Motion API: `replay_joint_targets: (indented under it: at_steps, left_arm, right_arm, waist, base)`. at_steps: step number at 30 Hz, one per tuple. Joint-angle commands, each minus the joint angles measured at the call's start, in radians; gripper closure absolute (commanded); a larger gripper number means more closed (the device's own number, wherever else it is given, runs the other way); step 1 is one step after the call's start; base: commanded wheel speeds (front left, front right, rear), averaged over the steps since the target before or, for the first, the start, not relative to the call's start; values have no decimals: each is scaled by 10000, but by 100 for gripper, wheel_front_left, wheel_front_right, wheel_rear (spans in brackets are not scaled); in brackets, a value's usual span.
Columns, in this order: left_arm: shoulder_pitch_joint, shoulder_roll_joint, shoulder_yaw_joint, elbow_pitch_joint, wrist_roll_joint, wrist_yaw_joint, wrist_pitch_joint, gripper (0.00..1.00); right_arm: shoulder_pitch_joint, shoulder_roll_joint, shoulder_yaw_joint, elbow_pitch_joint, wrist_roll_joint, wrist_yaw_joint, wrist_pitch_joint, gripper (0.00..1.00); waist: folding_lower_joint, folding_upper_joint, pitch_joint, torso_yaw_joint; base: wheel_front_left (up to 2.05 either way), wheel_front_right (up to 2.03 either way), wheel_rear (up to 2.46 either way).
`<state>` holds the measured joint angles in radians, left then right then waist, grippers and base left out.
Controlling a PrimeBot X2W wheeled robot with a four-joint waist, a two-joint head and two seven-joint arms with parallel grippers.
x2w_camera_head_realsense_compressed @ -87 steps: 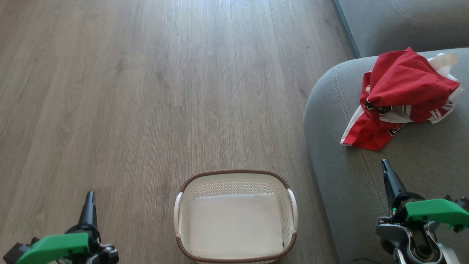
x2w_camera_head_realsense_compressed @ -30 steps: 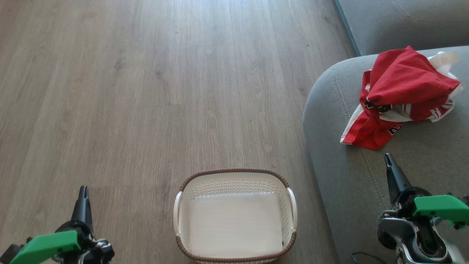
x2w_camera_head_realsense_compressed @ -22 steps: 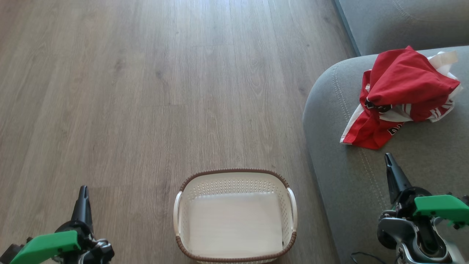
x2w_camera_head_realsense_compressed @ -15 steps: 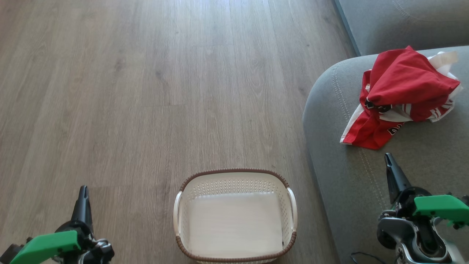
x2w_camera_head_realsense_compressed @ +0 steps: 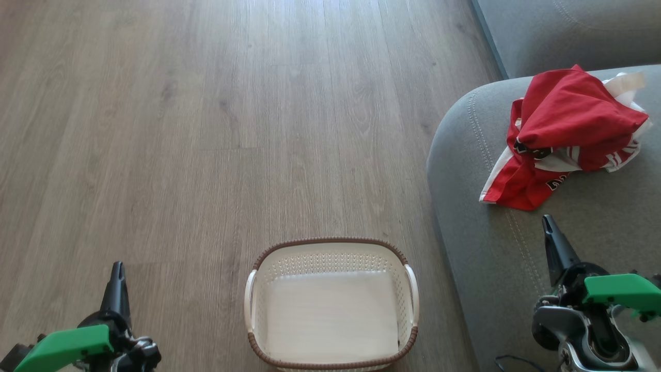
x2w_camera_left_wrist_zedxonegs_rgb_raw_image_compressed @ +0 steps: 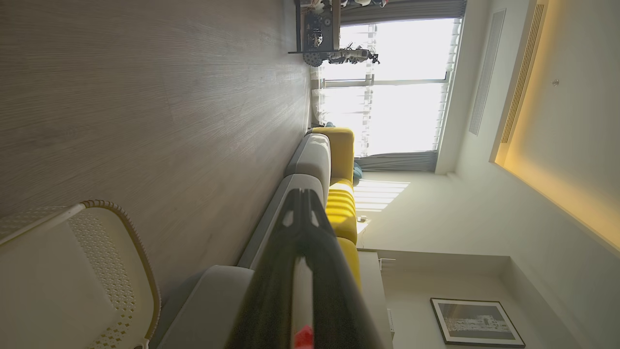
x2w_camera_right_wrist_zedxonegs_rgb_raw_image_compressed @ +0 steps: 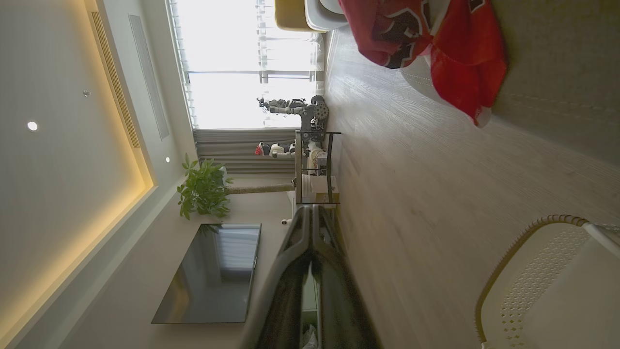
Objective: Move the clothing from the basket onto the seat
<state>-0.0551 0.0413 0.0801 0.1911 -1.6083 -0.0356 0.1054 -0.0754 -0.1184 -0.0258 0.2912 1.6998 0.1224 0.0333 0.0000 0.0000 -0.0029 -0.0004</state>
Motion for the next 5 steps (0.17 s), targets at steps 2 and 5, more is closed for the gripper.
replay_joint_targets:
  at_steps: [2,5]
  left_arm:
    - [-469,101,344,-374,-11,-85,54,100]
    - [-469,101,344,-374,-10,-85,54,100]
  right_arm:
    - [-495,-191,244,-388,84,83,-88,100]
    - [-493,-220,284,-394,118,83,-119,100]
  waist:
    - [0,0,0,0]
    - [0,0,1,0]
  base:
    - [0,0,0]
    - [0,0,0]
